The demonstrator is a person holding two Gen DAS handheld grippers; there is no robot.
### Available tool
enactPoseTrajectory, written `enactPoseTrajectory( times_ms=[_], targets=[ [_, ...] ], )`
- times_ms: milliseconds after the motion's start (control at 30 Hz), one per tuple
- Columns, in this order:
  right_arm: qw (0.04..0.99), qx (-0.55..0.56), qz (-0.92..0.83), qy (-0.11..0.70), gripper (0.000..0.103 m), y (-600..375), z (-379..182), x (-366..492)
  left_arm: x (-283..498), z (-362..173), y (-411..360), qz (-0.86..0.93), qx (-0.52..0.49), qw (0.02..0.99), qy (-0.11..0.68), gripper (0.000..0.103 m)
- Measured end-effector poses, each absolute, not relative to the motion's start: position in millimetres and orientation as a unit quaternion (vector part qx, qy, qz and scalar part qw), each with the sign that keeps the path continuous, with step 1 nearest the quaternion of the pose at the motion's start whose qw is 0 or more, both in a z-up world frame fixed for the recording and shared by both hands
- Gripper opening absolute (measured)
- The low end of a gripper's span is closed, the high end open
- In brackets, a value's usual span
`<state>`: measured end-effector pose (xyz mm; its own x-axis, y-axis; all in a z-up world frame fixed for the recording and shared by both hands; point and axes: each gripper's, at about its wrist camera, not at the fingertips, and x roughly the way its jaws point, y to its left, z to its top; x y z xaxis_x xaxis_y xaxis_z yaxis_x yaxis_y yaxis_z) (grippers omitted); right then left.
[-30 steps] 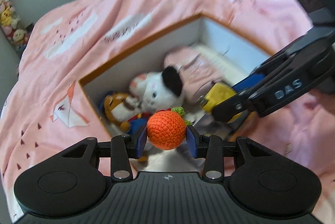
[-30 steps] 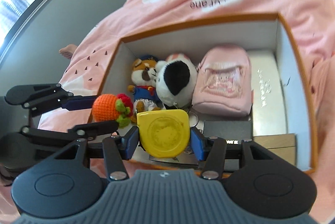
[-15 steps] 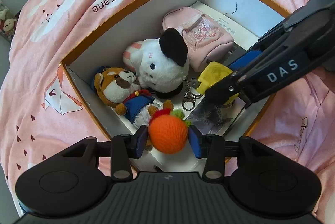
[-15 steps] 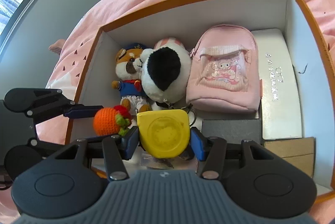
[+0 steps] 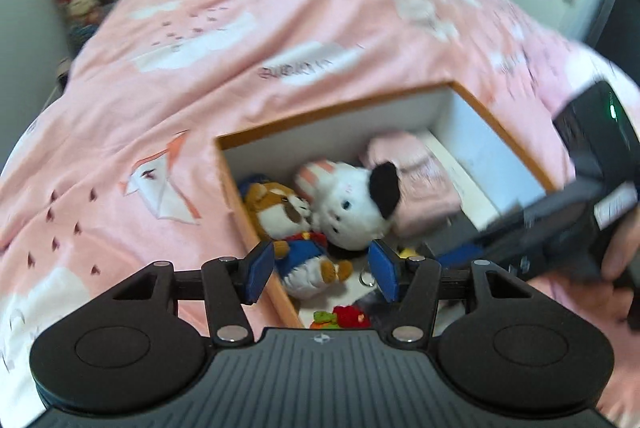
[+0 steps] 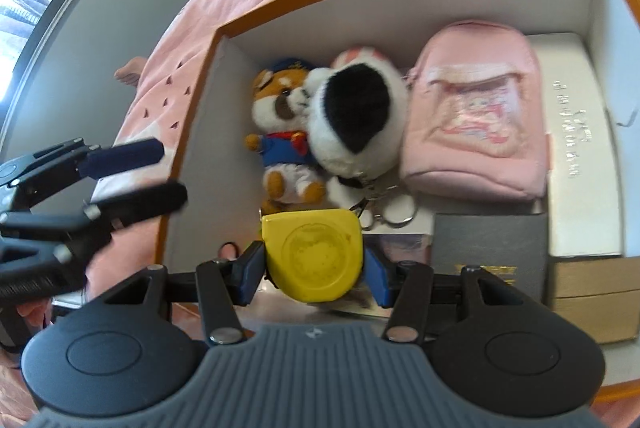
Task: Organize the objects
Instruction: 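Lower the tape measure into the box and open the right gripper while the left drops the fruit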
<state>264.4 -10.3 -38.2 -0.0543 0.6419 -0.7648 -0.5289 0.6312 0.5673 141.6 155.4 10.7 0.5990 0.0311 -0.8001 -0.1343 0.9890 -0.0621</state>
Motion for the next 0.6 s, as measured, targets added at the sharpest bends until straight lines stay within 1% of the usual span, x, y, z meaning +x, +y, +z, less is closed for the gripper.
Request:
enactPoseTrajectory(
  times_ms=[167, 300, 400, 600],
  targets=[
    [0.695, 0.026, 0.422, 0.581, 0.055, 6, -36, 260, 138, 0, 166, 0.100, -0.104, 0.885, 0.443, 0.065],
    [0.731, -0.040, 0.392, 0.557, 0.055, 19, -34, 258, 131, -10, 174, 0.127, -0.144, 0.878, 0.439, 0.064],
    [0.739, -0.063, 0.385, 0.550, 0.055, 24, -36, 256, 126, -16, 178, 0.139, -0.167, 0.874, 0.434, 0.064],
    [0.741, -0.071, 0.371, 0.554, 0.056, 25, -46, 255, 118, -20, 173, 0.139, -0.181, 0.872, 0.434, 0.064]
  ],
)
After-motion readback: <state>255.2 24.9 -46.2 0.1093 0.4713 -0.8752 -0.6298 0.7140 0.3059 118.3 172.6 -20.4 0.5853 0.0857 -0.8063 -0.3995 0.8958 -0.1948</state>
